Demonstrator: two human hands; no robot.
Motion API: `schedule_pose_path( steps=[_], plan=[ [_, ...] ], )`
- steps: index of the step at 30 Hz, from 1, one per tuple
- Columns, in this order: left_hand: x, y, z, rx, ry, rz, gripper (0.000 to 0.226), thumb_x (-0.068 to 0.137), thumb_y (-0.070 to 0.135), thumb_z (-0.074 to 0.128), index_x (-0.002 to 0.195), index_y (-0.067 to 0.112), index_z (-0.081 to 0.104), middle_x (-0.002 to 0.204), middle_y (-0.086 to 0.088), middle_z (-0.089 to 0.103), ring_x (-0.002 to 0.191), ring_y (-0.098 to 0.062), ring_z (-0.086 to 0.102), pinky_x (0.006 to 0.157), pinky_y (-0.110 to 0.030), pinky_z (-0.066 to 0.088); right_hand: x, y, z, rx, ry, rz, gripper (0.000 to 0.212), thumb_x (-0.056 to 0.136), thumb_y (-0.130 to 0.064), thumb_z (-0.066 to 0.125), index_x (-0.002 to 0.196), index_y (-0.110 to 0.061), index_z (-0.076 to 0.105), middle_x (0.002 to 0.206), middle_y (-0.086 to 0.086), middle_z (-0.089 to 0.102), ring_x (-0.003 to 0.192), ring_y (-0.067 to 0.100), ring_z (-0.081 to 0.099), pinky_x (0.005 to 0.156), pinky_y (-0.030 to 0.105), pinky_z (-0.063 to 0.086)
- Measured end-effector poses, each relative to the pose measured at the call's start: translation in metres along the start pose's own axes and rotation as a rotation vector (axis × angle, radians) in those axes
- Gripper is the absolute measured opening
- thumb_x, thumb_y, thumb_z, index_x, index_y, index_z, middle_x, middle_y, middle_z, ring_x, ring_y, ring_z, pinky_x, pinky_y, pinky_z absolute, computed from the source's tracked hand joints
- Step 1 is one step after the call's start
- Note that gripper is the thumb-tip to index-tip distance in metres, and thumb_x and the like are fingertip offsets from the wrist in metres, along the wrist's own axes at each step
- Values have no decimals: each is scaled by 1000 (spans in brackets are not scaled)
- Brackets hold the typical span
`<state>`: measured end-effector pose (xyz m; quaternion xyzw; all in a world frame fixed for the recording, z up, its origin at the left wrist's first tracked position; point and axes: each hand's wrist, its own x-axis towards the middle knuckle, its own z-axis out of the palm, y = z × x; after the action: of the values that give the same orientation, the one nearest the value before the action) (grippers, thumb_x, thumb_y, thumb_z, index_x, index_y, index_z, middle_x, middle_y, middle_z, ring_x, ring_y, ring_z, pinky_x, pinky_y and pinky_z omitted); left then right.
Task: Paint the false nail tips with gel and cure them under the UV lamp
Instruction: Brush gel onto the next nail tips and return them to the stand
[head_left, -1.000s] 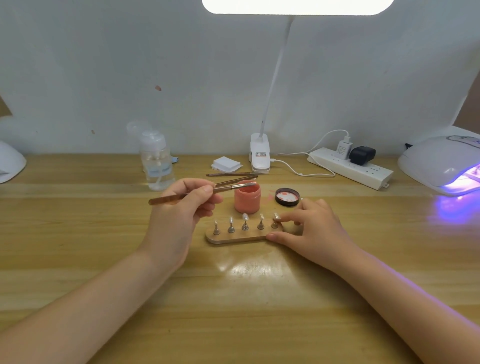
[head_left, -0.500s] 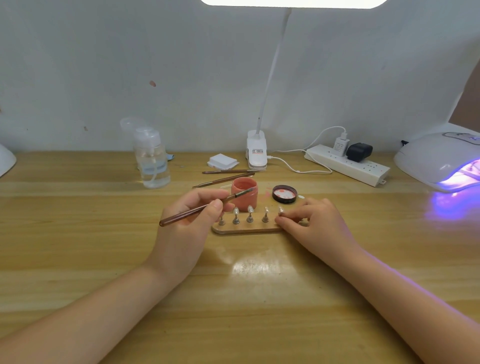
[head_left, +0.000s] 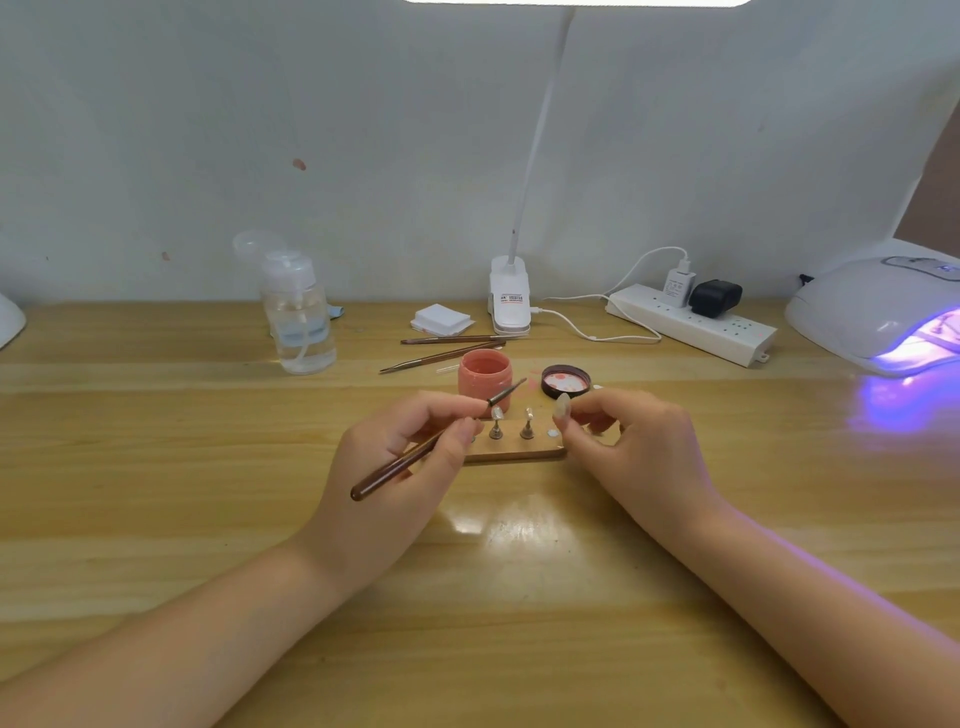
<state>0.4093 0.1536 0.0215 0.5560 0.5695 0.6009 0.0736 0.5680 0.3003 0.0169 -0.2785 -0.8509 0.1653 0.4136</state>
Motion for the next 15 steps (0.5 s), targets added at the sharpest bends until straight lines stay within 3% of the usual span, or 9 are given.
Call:
schedule_pose_path(
  steps=[2,5,12,15],
  plan=[
    [-2,2,3,31,-4,27,18,89,28,61,104,22,69,92,7,73,91,-14,68,77,-22,52,1,2,1,137,-10,105,3,82,-17,75,82,-19,76,71,-14,68,67,6,57,64,17,42],
    [-3,4,9,103,-17,83,22,87,33,57,102,22,69,92,8,73,91,-12,68,79,-23,53,2,2,3,182,9,122,6,81,-16,76,87,-18,77,70,-14,66,65,1,54,61,9,38],
    [-2,3,13,186,17,127,17,90,23,63,103,16,71,93,7,72,88,-8,67,78,-21,50,1,0,5,146,36,11,11,79,-12,77,90,-12,77,77,0,72,66,12,59,63,18,45],
    [-2,3,14,201,11,121,18,88,19,61,103,15,71,93,7,72,89,-8,66,78,-21,50,1,1,5,131,29,7,11,80,-13,77,90,-12,77,78,-1,71,66,9,58,63,13,41]
  ],
)
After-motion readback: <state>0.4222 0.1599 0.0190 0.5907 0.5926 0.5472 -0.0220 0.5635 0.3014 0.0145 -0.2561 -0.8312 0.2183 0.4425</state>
